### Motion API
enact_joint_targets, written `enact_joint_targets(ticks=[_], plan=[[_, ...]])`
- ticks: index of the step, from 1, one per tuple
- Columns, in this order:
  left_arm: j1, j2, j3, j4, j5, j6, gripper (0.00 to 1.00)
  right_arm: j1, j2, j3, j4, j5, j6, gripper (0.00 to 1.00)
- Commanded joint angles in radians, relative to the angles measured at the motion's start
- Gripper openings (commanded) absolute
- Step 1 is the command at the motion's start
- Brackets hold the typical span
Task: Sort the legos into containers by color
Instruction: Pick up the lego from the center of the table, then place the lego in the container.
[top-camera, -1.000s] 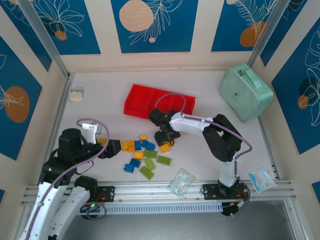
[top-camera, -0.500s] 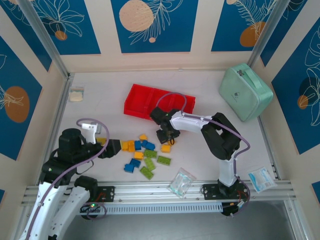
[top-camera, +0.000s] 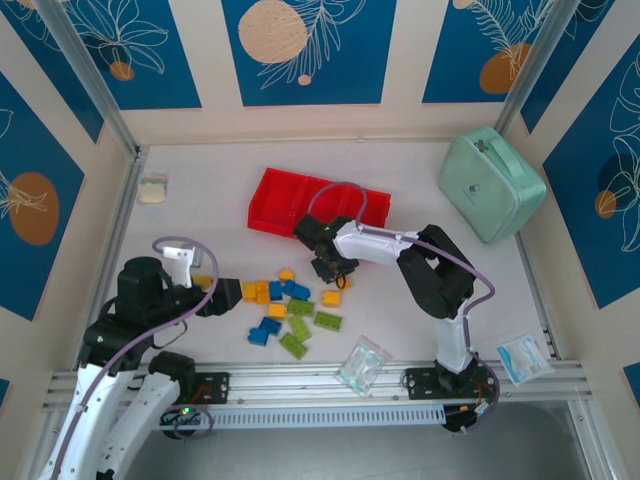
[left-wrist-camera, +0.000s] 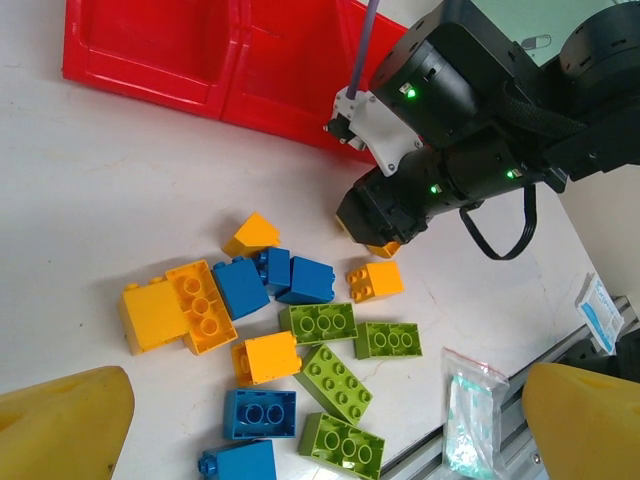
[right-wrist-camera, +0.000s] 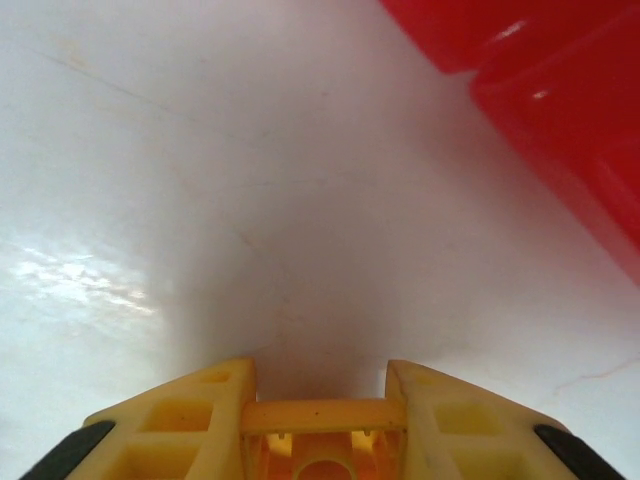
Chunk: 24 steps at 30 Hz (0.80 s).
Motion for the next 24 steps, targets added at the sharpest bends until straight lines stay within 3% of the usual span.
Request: enact_joint_targets(ticks=[1,9,14,20,24], plan=[[-0.006,-0.009,-0.007,0.006,-0.013,-0.005,0.99,0.007,-0.017,0.032,-0.066,0.066,0.013,0.27],[-0.006,-0.028,0.002,-0.008,-0.043,0.002,0.99,-0.025,-0.170,0.148,-0.134,0.051,0.003,0.29],[-0.006,-0.027,0.002,-0.008,-0.043,0.001,0.99,-0.175,-0.201,0.186,-0.060,-0.109,0.005,0.31],[-0.006,-0.049,0.002,-0.010,-0.054,-0.001,0.99,-0.340,-0.161,0.170,0.071,-0.204,0.075,0.30],[-0.006,-0.060,-0.001,0.002,-0.001,0.010,0.99,-0.389,-0.101,0.150,0.173,-0.234,0.128,0.30]])
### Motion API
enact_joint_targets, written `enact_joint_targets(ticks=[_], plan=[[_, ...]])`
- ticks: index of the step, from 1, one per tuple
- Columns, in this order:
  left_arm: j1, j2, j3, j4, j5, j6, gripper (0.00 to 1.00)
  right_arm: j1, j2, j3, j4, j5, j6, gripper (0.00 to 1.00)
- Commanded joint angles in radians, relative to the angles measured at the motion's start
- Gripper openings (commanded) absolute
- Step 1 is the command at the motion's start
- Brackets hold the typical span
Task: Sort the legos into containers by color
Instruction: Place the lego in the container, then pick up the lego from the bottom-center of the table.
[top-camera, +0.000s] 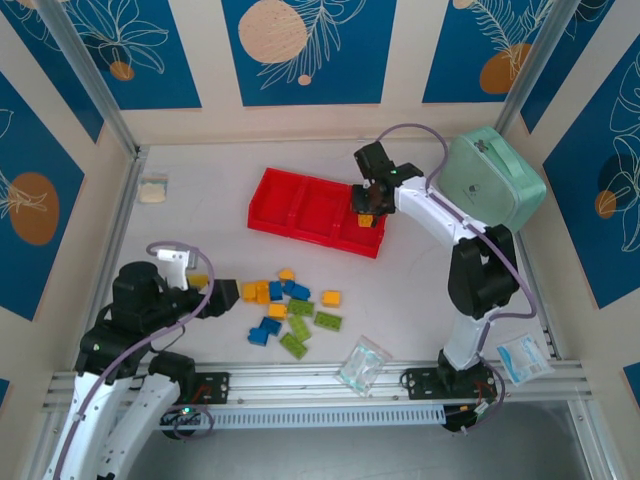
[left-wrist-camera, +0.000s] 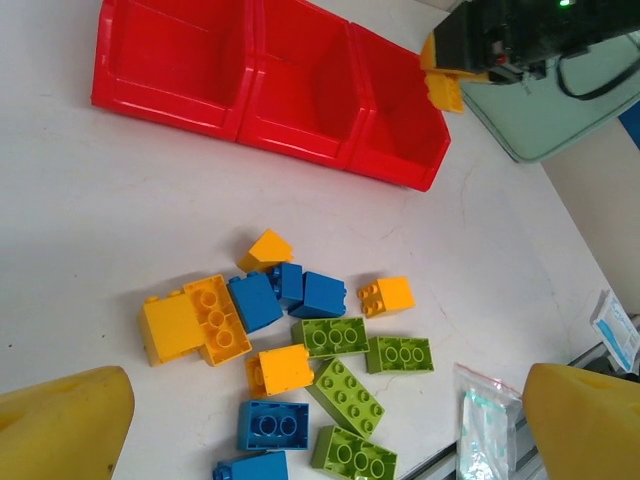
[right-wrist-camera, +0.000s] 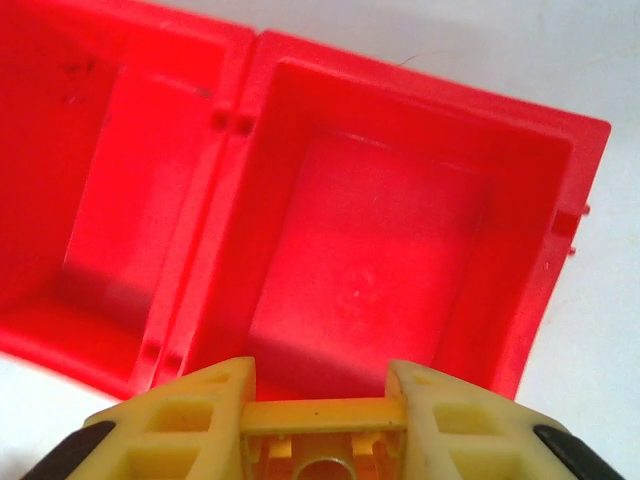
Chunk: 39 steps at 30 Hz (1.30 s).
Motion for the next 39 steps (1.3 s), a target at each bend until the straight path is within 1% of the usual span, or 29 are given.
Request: enact_joint_targets(ticks=[1,4,7,9,13,15,18,23,25,26,28,30,33,35,36,38,39], plan=[[-0.006,-0.016,-0.003,0.007,0.044,0.010,0.99,-0.010,0.062,-0.014,0.094,-0.063,0.068,0.30],[-0.006,-0.013,-0.002,0.003,0.034,0.007,0.99,-0.027,0.097,-0.018,0.137,-0.088,0.100,0.31],[-0.006,-0.002,0.005,-0.008,0.029,0.006,0.99,-0.033,0.121,-0.017,0.159,-0.102,0.114,0.40],[-0.006,0.007,0.006,-0.011,0.037,0.006,0.99,-0.038,0.135,-0.002,0.146,-0.107,0.116,0.42],[-0.006,0.018,0.003,-0.001,0.074,0.010,0.99,-0.044,0.118,0.004,0.113,-0.100,0.126,0.60],[-0.006,0.012,0.002,0.004,0.080,0.010,0.99,-0.043,0.091,0.008,0.081,-0.104,0.127,0.66],[-0.006,-0.003,0.002,0.002,0.060,0.007,0.99,-0.026,0.014,-0.005,0.037,-0.120,0.106,0.73],[-0.006,-0.036,-0.002,0.008,0.028,-0.005,0.99,0.048,-0.157,-0.067,-0.058,-0.097,0.080,0.90],[-0.006,-0.031,0.001,0.000,0.006,-0.009,0.99,0.075,-0.209,-0.092,-0.121,-0.084,0.120,0.92],[-0.006,-0.029,0.003,-0.004,-0.010,-0.012,0.99,0.089,-0.229,-0.105,-0.161,-0.079,0.164,0.93],[-0.006,-0.024,0.000,-0.003,-0.015,-0.014,0.99,0.118,-0.273,-0.143,-0.229,-0.062,0.279,0.94],[-0.006,-0.017,-0.002,-0.001,-0.014,-0.016,0.99,0.162,-0.314,-0.206,-0.253,-0.046,0.408,0.95],[-0.006,-0.006,-0.002,0.002,0.008,-0.011,0.99,0.260,-0.362,-0.309,-0.225,-0.002,0.585,0.95],[-0.006,-0.005,-0.004,0.004,0.014,-0.009,0.99,0.327,-0.369,-0.362,-0.200,0.050,0.692,0.92],[-0.006,-0.007,-0.006,0.004,0.015,-0.009,0.99,0.349,-0.363,-0.381,-0.175,0.048,0.706,0.91],[-0.006,-0.012,-0.009,0.008,0.021,-0.008,0.99,0.369,-0.335,-0.414,-0.093,-0.013,0.685,0.87],[-0.006,-0.012,-0.011,0.008,0.024,-0.007,0.99,0.377,-0.317,-0.415,-0.080,-0.028,0.678,0.87]])
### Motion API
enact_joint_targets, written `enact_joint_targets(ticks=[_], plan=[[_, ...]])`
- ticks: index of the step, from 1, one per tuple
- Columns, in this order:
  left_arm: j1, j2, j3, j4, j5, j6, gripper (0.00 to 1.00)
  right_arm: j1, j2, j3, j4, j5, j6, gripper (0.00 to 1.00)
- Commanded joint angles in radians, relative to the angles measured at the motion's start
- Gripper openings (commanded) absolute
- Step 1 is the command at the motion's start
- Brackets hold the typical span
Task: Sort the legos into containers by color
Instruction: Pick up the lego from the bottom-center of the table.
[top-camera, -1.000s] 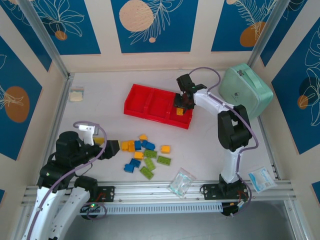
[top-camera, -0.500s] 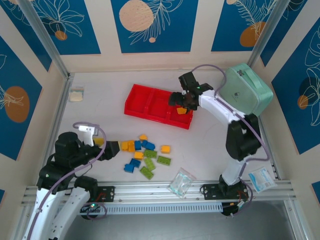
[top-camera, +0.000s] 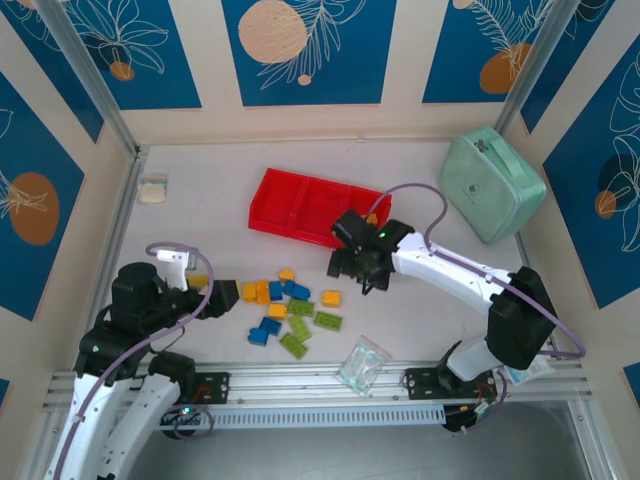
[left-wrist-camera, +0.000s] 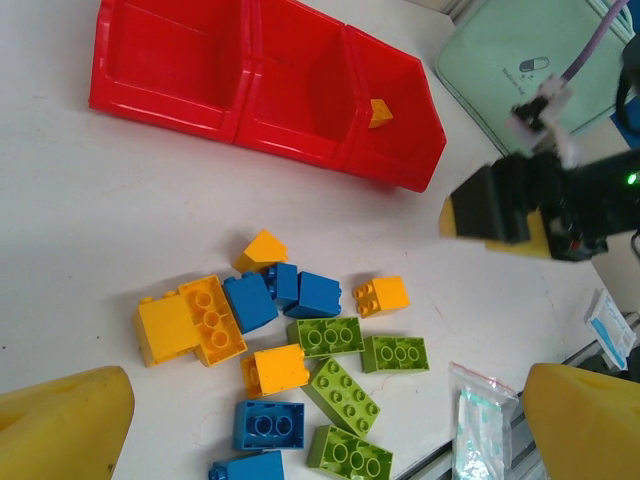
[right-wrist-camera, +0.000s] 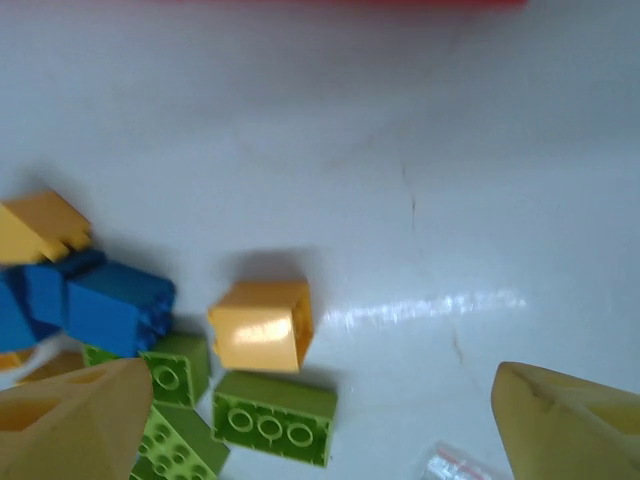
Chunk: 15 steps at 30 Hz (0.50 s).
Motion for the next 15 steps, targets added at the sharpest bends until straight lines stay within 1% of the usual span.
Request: enact_joint_targets(ticks=[1,5,10,15], plan=[[-0.005,-0.010,-0.012,0.009,0.023,-0.004,0.99,0.023,0.047,-0.005,0.072,-0.015,0.087,0.86],[-0.006,-0.010,-0.013,0.015,0.032,-0.002,0.99,0.071,0.157,0.050,0.035,-0.001,0.084,0.84],[-0.006,-0.012,-0.017,0.020,0.043,-0.002,0.99,0.105,0.281,0.064,0.092,-0.039,0.114,0.79],[-0.006,-0.012,-0.018,0.022,0.056,-0.001,0.99,0.121,0.332,0.077,0.101,-0.046,0.125,0.75]])
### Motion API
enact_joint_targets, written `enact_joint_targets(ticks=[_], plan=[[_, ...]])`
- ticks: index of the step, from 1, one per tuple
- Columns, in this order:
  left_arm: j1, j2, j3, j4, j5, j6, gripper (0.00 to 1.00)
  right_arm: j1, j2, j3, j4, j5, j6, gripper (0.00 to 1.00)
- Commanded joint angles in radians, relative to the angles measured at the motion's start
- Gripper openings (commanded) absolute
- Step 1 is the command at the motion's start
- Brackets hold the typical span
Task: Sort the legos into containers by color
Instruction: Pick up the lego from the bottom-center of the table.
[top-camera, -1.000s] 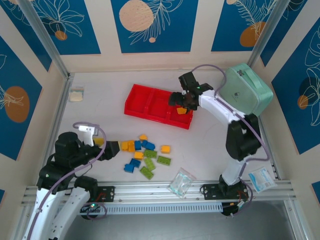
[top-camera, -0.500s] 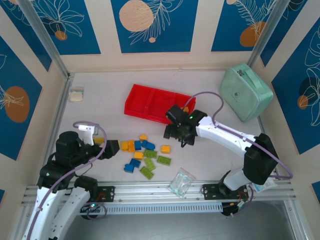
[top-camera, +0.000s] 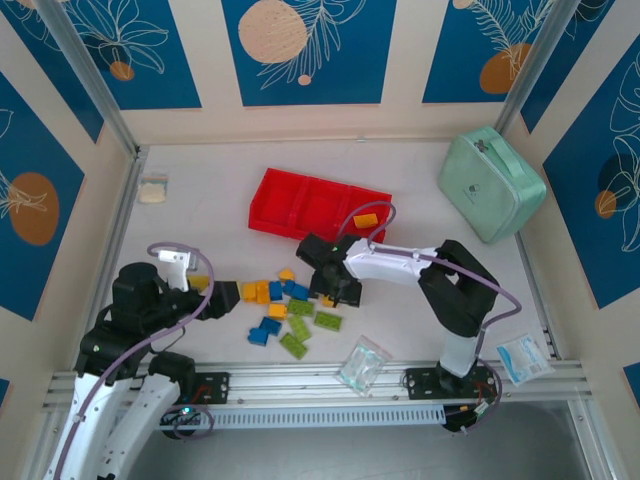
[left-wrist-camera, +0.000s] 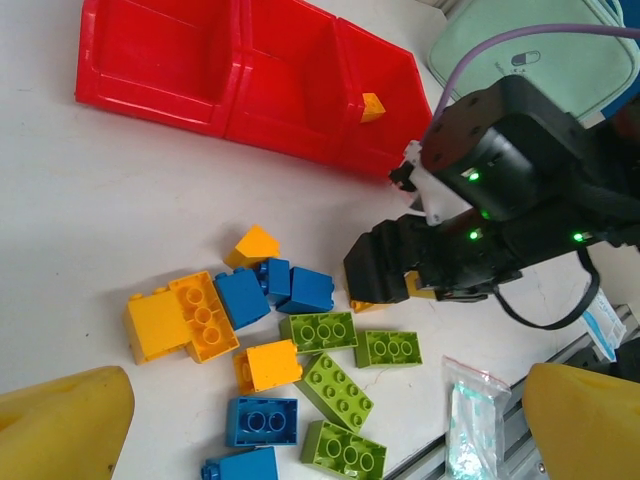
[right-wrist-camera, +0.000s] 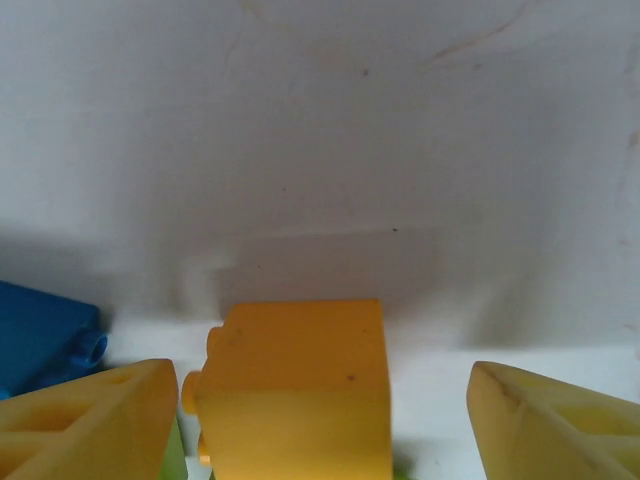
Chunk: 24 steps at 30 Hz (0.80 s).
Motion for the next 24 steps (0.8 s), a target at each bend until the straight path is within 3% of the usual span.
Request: enact_joint_targets(ticks=[1,6,10,14,19,24], plan=[[-0.006,-0.009,-0.013,0.023,0.037,0.000,0.99,0.012,0.016,0.028,-0.003,-0.017,0.033,0.75],[-0.006,-0.008,-0.016,0.028,0.044,0.000,0.99,0.016,0.035,0.009,-0.003,-0.007,0.034,0.67],[-0.006,-0.007,-0.016,0.028,0.042,-0.001,0.99,0.011,0.031,0.006,0.004,0.011,-0.001,0.47],[-0.006,-0.007,-0.019,0.033,0.048,-0.001,0.99,0.008,0.000,0.031,-0.020,0.047,-0.062,0.38],[-0.006,-0.005,-0.020,0.035,0.053,0.000,0.99,-0.050,-0.128,0.060,-0.024,0.096,-0.187,0.34],[-0.006,-0.003,-0.023,0.045,0.081,0.005,0.99,-0.212,-0.214,0.107,0.028,0.065,-0.392,0.34]])
